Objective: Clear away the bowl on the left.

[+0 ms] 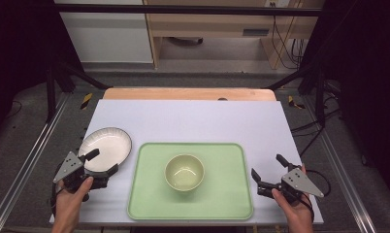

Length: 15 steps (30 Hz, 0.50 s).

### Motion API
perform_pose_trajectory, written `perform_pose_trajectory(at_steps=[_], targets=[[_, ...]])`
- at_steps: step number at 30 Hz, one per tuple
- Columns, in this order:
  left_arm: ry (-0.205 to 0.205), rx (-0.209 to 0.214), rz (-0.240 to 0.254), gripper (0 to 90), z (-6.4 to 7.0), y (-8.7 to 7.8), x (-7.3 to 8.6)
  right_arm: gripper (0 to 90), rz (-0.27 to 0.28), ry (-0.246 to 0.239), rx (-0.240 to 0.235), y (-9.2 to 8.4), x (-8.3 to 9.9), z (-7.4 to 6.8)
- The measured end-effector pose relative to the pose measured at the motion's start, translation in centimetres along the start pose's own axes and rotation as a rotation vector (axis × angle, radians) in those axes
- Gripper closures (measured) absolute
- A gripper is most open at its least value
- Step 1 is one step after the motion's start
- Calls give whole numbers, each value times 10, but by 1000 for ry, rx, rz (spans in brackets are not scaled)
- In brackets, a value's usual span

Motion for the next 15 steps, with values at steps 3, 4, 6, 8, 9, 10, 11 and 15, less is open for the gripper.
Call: perform_pose_trajectory(at_steps=[3,4,6,8,9,10,11,15], targets=[[13,73,-11,43,6,2,1,30,1,-1,2,0,0,1],[27,90,-14,44,9,3,1,30,2,1,2,0,0,1],[45,122,-27,46,14,5,1,30,1,3,3,0,0,2],[67,134,-56,46,17,7,3,30,4,4,5,0,1,2],[75,132,-67,47,18,7,4,30,4,3,4,0,1,2],[78,138,-73,48,19,8,5,30,5,2,4,0,1,3],[79,146,-81,48,19,8,5,30,4,3,4,-1,1,3],[82,162,-84,47,22,9,5,30,7,6,5,-2,1,4]])
Point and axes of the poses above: each handheld gripper's, and its own axes: y roughly forward along the jaws, x roughly out of its underside, z roughly to its right, the point moved 5 cm from there along y, roughly forward along the jaws, and after that the axes turned 13 degrees about -y, right-handed, at the moved point
